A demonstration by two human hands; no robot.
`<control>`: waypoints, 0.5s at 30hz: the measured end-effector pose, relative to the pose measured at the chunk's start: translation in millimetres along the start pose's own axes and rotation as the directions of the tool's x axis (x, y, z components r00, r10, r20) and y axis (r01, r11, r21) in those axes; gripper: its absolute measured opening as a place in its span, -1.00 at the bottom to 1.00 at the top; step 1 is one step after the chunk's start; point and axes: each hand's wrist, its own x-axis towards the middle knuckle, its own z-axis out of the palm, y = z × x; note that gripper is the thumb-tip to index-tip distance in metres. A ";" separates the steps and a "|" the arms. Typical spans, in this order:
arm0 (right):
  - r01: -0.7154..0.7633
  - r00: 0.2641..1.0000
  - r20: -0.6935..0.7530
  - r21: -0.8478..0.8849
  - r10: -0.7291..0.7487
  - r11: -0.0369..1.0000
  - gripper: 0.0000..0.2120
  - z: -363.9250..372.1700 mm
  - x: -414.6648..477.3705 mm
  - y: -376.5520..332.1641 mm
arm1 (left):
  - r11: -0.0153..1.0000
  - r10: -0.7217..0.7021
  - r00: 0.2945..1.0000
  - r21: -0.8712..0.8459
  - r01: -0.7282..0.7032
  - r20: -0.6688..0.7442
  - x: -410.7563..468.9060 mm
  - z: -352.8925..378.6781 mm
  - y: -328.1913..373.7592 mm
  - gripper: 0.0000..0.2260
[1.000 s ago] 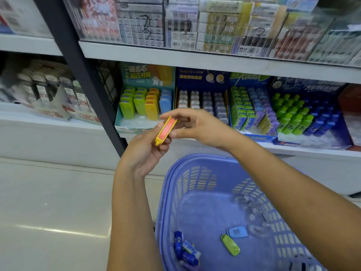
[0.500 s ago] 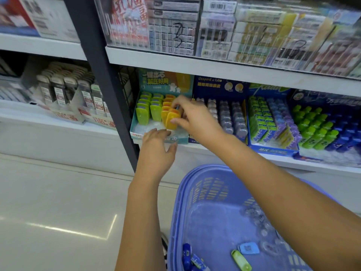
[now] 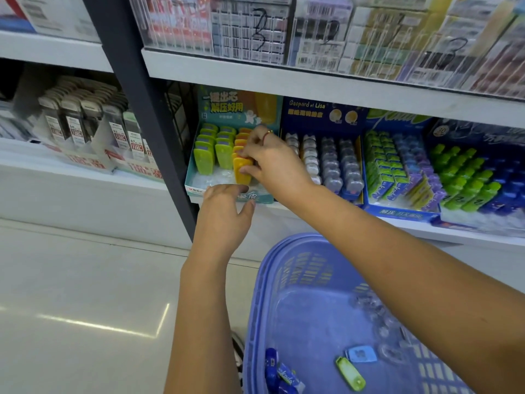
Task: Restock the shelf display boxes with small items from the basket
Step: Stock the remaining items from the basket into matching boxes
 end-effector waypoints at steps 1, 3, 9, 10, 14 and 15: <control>0.030 1.000 0.001 -0.040 -0.030 0.999 -0.73 -0.4 0.7 -0.6 | 1.000 0.002 1.000 0.002 -0.002 -0.004 -0.1 0.4 0.0 -0.67; 0.053 0.997 0.054 -0.136 -0.046 0.989 -0.68 -0.3 2.8 -2.4 | 1.000 0.004 1.000 0.005 -0.004 -0.009 0.2 0.8 -0.2 -0.68; 0.079 0.995 0.079 -0.342 -0.055 0.936 -0.68 6.6 1.8 -8.8 | 1.000 0.005 0.999 0.028 -0.004 -0.039 0.5 3.4 -1.5 -0.70; 0.063 0.997 0.069 -0.322 -0.042 0.945 -0.68 6.8 2.3 -8.7 | 0.999 0.004 0.999 0.032 -0.003 -0.042 0.2 3.5 -1.8 -0.70; 0.022 0.993 0.115 -0.283 0.011 0.959 -0.64 5.4 3.4 -3.2 | 1.000 -0.005 1.000 0.019 0.005 0.000 -1.2 -2.7 4.1 -0.69; 0.032 0.990 0.140 -0.298 0.011 0.954 -0.63 4.8 3.6 -2.1 | 1.000 -0.010 1.000 0.016 0.010 0.005 -3.1 -7.0 8.0 -0.69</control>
